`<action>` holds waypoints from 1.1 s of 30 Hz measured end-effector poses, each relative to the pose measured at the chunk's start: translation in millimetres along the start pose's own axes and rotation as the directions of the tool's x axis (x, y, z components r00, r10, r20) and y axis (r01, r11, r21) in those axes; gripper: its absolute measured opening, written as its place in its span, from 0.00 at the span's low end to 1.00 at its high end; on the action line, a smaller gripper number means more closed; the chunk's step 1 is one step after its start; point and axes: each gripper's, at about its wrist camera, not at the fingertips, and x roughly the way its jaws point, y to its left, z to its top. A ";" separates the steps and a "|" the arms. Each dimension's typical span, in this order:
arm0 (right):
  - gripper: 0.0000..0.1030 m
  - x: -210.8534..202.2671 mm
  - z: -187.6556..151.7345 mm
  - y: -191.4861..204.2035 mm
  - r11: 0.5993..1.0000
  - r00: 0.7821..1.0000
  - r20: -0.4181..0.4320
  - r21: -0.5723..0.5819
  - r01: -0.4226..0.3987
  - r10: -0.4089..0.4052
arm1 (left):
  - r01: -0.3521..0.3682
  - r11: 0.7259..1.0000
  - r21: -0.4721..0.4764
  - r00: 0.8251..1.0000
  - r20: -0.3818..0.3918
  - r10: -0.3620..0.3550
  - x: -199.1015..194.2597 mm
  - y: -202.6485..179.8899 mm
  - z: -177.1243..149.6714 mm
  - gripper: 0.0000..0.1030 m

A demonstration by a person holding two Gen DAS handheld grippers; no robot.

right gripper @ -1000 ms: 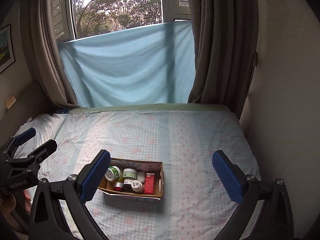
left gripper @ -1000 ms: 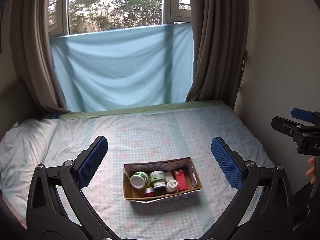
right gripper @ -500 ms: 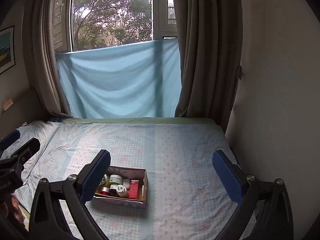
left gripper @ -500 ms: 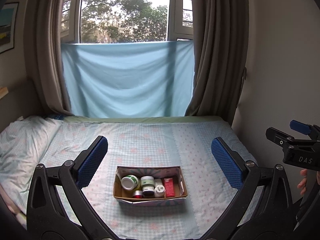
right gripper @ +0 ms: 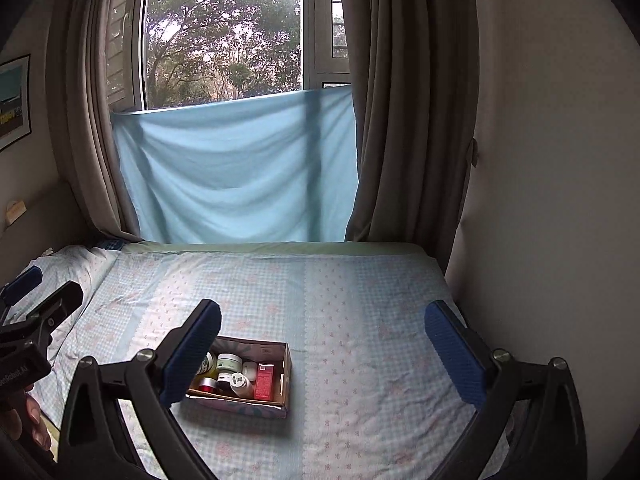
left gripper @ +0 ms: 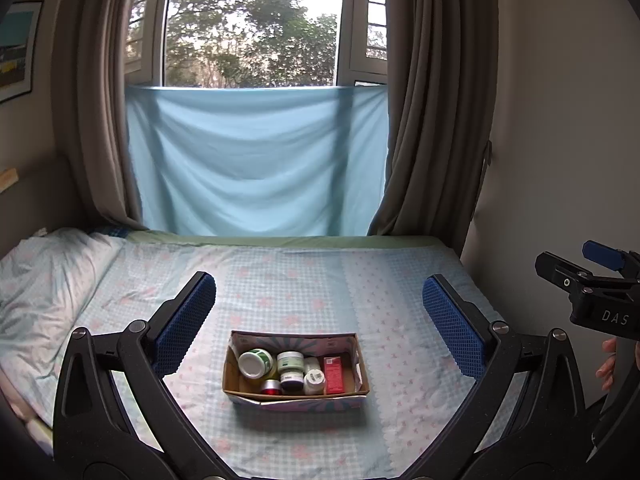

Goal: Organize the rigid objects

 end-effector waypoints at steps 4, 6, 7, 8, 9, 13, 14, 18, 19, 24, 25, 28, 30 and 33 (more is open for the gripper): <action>0.98 -0.2 -2.0 1.1 1.000 1.000 -0.004 -0.001 -0.005 0.005 | -0.008 1.000 0.002 1.000 -0.001 0.008 0.3 -0.8 -0.5 1.00; 0.99 0.1 -2.0 0.5 1.000 1.000 -0.008 0.001 -0.007 0.007 | -0.007 1.000 0.001 1.000 -0.003 0.007 0.2 -1.1 -0.2 1.00; 0.98 -0.1 -1.9 0.1 1.000 1.000 -0.007 0.004 -0.008 0.008 | -0.007 1.000 0.001 1.000 -0.003 0.007 0.5 -1.1 -0.1 1.00; 0.99 -0.8 -1.9 -0.5 1.000 1.000 -0.005 0.006 -0.007 0.007 | -0.007 1.000 0.001 1.000 -0.003 0.007 0.5 -1.1 0.0 1.00; 0.99 -1.1 -1.6 -0.6 1.000 1.000 -0.004 0.007 -0.005 0.005 | -0.005 1.000 0.001 1.000 -0.003 0.005 0.4 -1.1 0.0 1.00; 0.98 -0.5 -1.3 -0.7 1.000 1.000 -0.005 0.008 -0.004 0.004 | -0.006 1.000 0.008 1.000 -0.004 0.006 1.6 -2.3 -0.2 1.00; 0.98 0.2 -1.0 -1.1 1.000 1.000 -0.005 0.008 -0.005 0.005 | -0.006 1.000 0.010 1.000 -0.004 0.006 1.8 -2.9 0.2 1.00; 0.98 1.3 -0.5 -0.7 1.000 1.000 -0.006 0.006 -0.002 0.002 | -0.008 1.000 0.013 1.000 0.002 0.008 2.5 -4.9 1.3 1.00; 0.98 1.3 -0.4 -0.7 1.000 1.000 -0.006 0.006 -0.002 0.002 | -0.009 1.000 0.013 1.000 0.003 0.009 2.6 -5.1 1.4 1.00; 0.98 2.8 -0.1 0.7 1.000 1.000 -0.005 0.006 0.001 -0.001 | -0.013 1.000 0.017 1.000 0.003 0.013 2.7 -5.9 1.3 1.00; 0.98 3.0 -0.2 0.8 1.000 1.000 -0.005 0.007 0.002 -0.001 | -0.014 1.000 0.018 1.000 0.002 0.014 3.1 -6.2 1.4 1.00; 0.99 4.3 0.3 2.1 1.000 1.000 -0.007 0.008 0.003 -0.003 | -0.016 1.000 0.021 1.000 0.002 0.016 3.4 -7.0 2.0 1.00; 0.99 5.0 1.0 2.2 1.000 1.000 -0.005 0.010 0.004 -0.003 | -0.016 1.000 0.021 1.000 0.003 0.016 3.5 -7.4 2.3 1.00; 0.98 4.7 0.7 2.5 1.000 1.000 -0.003 0.011 0.007 -0.007 | -0.017 1.000 0.021 1.000 0.003 0.017 3.3 -7.7 2.7 1.00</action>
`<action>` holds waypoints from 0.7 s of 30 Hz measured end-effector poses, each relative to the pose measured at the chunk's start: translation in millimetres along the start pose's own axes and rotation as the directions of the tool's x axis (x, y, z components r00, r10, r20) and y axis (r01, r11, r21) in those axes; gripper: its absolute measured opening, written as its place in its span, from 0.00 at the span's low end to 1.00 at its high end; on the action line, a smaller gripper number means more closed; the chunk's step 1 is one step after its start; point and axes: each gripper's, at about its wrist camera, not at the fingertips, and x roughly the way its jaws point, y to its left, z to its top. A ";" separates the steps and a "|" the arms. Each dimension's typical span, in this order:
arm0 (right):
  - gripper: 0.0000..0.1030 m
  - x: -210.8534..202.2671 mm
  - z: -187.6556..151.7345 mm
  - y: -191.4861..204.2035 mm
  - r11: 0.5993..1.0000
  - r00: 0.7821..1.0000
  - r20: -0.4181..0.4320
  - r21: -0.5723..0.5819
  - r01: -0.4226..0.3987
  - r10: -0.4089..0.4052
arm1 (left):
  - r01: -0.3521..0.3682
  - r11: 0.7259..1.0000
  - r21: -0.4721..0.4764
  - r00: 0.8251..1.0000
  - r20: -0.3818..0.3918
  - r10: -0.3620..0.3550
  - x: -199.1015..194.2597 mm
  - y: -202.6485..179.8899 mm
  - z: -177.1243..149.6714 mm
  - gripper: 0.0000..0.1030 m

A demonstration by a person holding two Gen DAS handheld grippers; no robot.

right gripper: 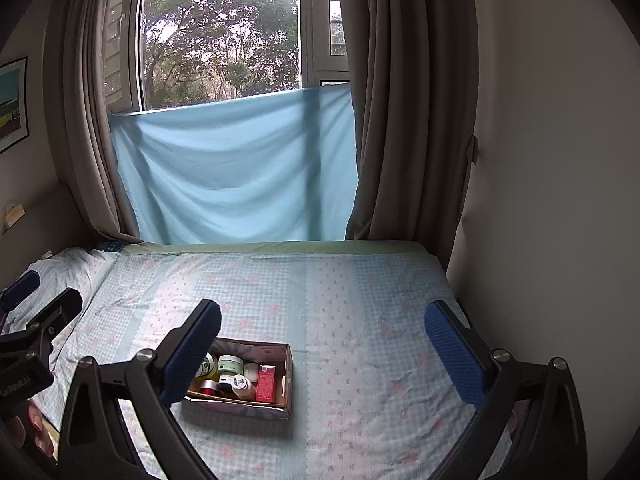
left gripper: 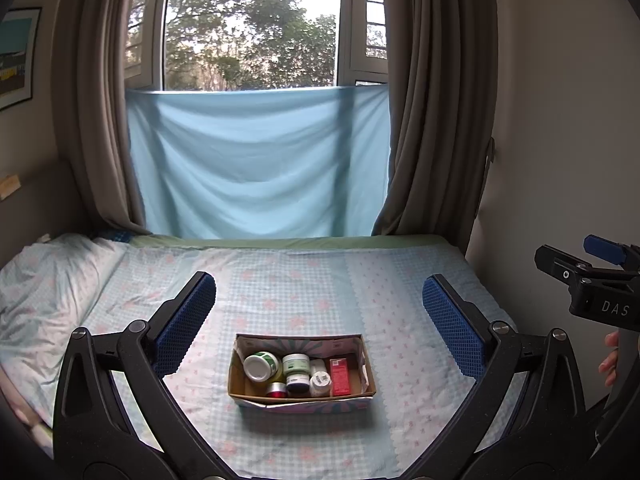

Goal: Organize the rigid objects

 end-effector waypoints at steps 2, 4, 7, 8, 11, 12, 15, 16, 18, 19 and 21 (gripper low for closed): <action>0.99 0.0 0.2 -0.3 1.000 1.000 0.000 0.001 0.002 -0.002 | 0.000 1.000 0.001 1.000 0.001 0.000 0.2 -0.2 0.3 1.00; 0.98 0.3 0.3 -0.3 1.000 1.000 0.000 0.003 0.004 -0.004 | -0.002 1.000 0.003 1.000 0.002 0.002 0.6 -1.1 0.5 1.00; 0.98 0.7 0.4 -0.2 1.000 1.000 -0.001 0.002 0.007 -0.007 | -0.016 1.000 0.013 1.000 0.003 0.016 1.3 -2.9 -0.7 1.00; 0.98 0.7 0.5 -0.2 1.000 1.000 -0.001 0.003 0.006 -0.006 | -0.020 1.000 0.017 1.000 0.003 0.019 1.6 -3.8 -0.8 1.00; 0.99 0.8 0.6 -0.4 1.000 1.000 -0.001 0.003 0.006 -0.006 | -0.026 0.999 0.023 1.000 0.012 0.025 1.2 -5.9 -1.0 1.00; 0.99 0.8 0.7 -0.3 1.000 1.000 -0.002 0.003 0.006 -0.006 | -0.031 0.999 0.028 0.999 0.020 0.031 -0.1 -6.6 -1.9 1.00; 0.99 1.4 1.4 -0.7 1.000 1.000 0.002 0.001 0.007 -0.007 | -0.044 0.998 0.043 0.998 0.055 0.041 -3.7 -8.7 -4.4 1.00; 0.98 2.0 1.9 -0.5 1.000 1.000 0.002 -0.001 0.007 -0.007 | -0.043 0.998 0.050 0.997 0.066 0.039 -4.4 -9.7 -4.9 1.00; 0.98 2.8 2.8 0.1 1.000 1.000 0.001 -0.001 0.009 -0.009 | -0.055 0.997 0.058 0.996 0.073 0.051 -3.7 -11.5 -5.2 1.00; 0.98 3.4 3.4 0.4 1.000 1.000 0.001 -0.002 0.008 -0.008 | -0.055 0.997 0.061 0.996 0.073 0.051 -2.2 -12.0 -4.9 1.00; 0.98 4.9 4.6 0.2 1.000 1.000 0.003 -0.004 0.010 -0.010 | -0.047 0.997 0.063 0.997 0.071 0.043 1.5 -12.1 -4.2 1.00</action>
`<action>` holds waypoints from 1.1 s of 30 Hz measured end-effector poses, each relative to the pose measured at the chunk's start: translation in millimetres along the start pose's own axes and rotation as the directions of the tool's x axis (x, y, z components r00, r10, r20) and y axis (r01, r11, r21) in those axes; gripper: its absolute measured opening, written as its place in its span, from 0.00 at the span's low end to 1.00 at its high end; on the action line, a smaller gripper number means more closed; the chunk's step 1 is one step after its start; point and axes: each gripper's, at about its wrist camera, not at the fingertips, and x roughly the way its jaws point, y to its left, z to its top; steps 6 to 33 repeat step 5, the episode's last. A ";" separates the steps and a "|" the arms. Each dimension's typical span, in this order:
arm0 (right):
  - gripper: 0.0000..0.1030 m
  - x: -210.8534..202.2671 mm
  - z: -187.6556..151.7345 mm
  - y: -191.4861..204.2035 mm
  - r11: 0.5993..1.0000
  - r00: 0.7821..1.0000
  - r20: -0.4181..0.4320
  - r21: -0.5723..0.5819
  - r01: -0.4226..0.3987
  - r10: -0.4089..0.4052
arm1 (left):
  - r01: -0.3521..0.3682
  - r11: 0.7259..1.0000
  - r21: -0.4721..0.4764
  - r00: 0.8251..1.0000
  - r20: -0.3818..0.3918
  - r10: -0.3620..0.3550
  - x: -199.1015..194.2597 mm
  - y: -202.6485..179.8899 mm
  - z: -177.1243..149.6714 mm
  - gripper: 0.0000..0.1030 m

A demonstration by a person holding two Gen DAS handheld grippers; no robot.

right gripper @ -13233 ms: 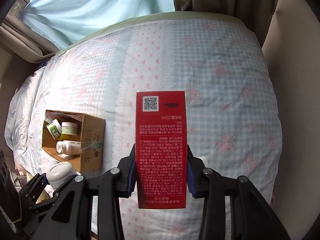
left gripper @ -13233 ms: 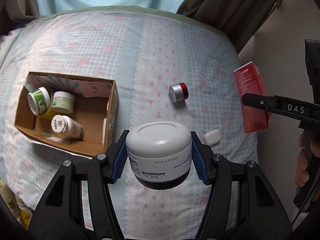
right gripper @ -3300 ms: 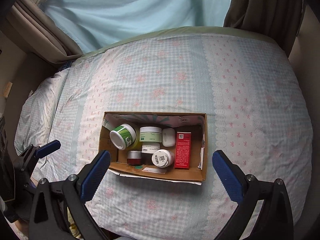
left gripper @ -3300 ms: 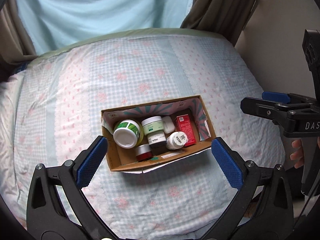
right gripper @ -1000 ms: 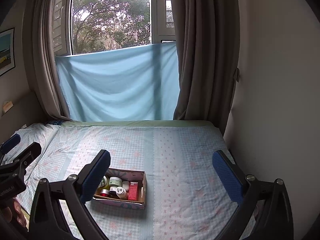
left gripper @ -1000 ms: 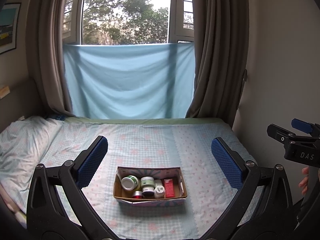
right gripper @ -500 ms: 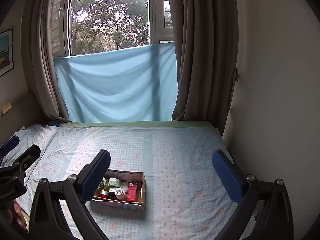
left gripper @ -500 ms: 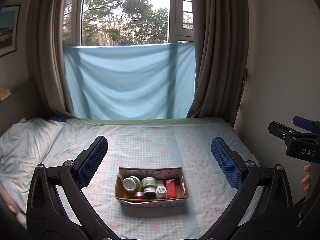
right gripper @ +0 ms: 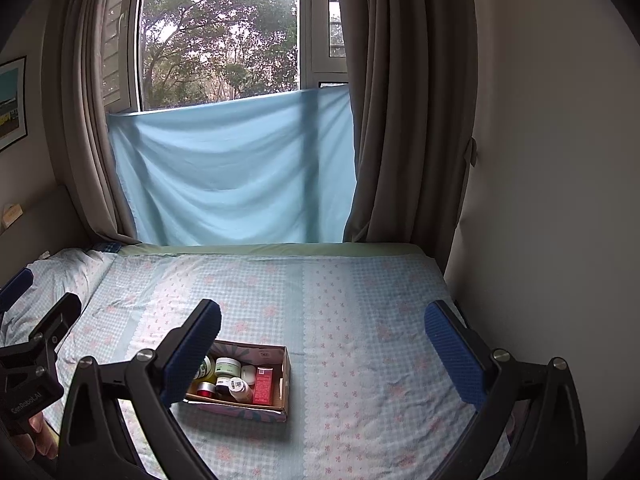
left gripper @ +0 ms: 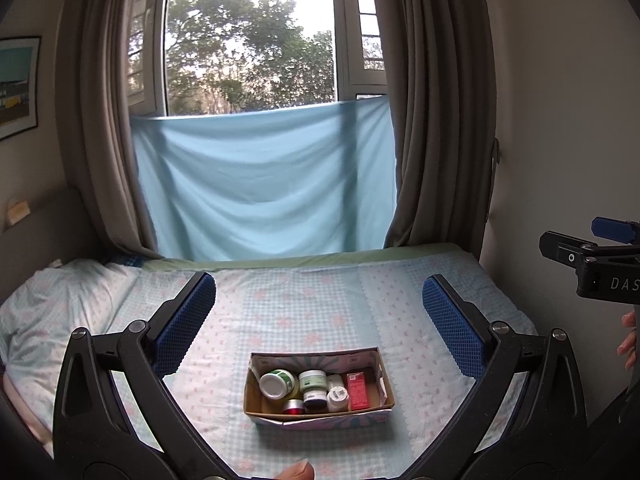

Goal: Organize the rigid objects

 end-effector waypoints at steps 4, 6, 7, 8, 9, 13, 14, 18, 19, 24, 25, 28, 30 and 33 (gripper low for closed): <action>0.98 6.8 2.2 1.0 1.000 1.000 -0.004 0.002 0.005 -0.005 | 0.017 1.000 -0.008 1.000 -0.013 -0.017 10.8 2.2 -0.7 1.00; 0.98 10.0 2.7 1.4 1.000 1.000 -0.011 0.003 0.007 -0.007 | 0.024 1.000 -0.008 0.999 -0.023 -0.024 14.5 2.7 -0.8 1.00; 0.98 10.0 2.7 1.4 1.000 1.000 -0.011 0.003 0.007 -0.007 | 0.024 1.000 -0.008 0.999 -0.023 -0.024 14.5 2.7 -0.8 1.00; 0.98 10.0 2.7 1.4 1.000 1.000 -0.011 0.003 0.007 -0.007 | 0.024 1.000 -0.008 0.999 -0.023 -0.024 14.5 2.7 -0.8 1.00; 0.98 10.0 2.7 1.4 1.000 1.000 -0.011 0.003 0.007 -0.007 | 0.024 1.000 -0.008 0.999 -0.023 -0.024 14.5 2.7 -0.8 1.00; 0.98 10.0 2.7 1.4 1.000 1.000 -0.011 0.003 0.007 -0.007 | 0.024 1.000 -0.008 0.999 -0.023 -0.024 14.5 2.7 -0.8 1.00; 0.98 10.0 2.7 1.4 1.000 1.000 -0.011 0.003 0.007 -0.007 | 0.024 1.000 -0.008 0.999 -0.023 -0.024 14.5 2.7 -0.8 1.00; 0.98 10.0 2.7 1.4 1.000 1.000 -0.011 0.003 0.007 -0.007 | 0.024 1.000 -0.008 0.999 -0.023 -0.024 14.5 2.7 -0.8 1.00; 0.98 10.0 2.7 1.4 1.000 1.000 -0.011 0.003 0.007 -0.007 | 0.024 1.000 -0.008 0.999 -0.023 -0.024 14.5 2.7 -0.8 1.00; 0.98 10.0 2.7 1.4 1.000 1.000 -0.011 0.003 0.007 -0.007 | 0.024 1.000 -0.008 0.999 -0.023 -0.024 14.5 2.7 -0.8 1.00; 0.98 10.0 2.7 1.4 1.000 1.000 -0.011 0.003 0.007 -0.007 | 0.024 1.000 -0.008 0.999 -0.023 -0.024 14.5 2.7 -0.8 1.00; 0.98 10.0 2.7 1.4 1.000 1.000 -0.011 0.003 0.007 -0.007 | 0.024 1.000 -0.008 0.999 -0.023 -0.024 14.5 2.7 -0.8 1.00; 0.98 10.0 2.7 1.4 1.000 1.000 -0.011 0.003 0.007 -0.007 | 0.024 1.000 -0.008 0.999 -0.023 -0.024 14.5 2.7 -0.8 1.00; 0.98 10.0 2.7 1.4 1.000 1.000 -0.011 0.003 0.007 -0.007 | 0.024 1.000 -0.008 0.999 -0.023 -0.024 14.5 2.7 -0.8 1.00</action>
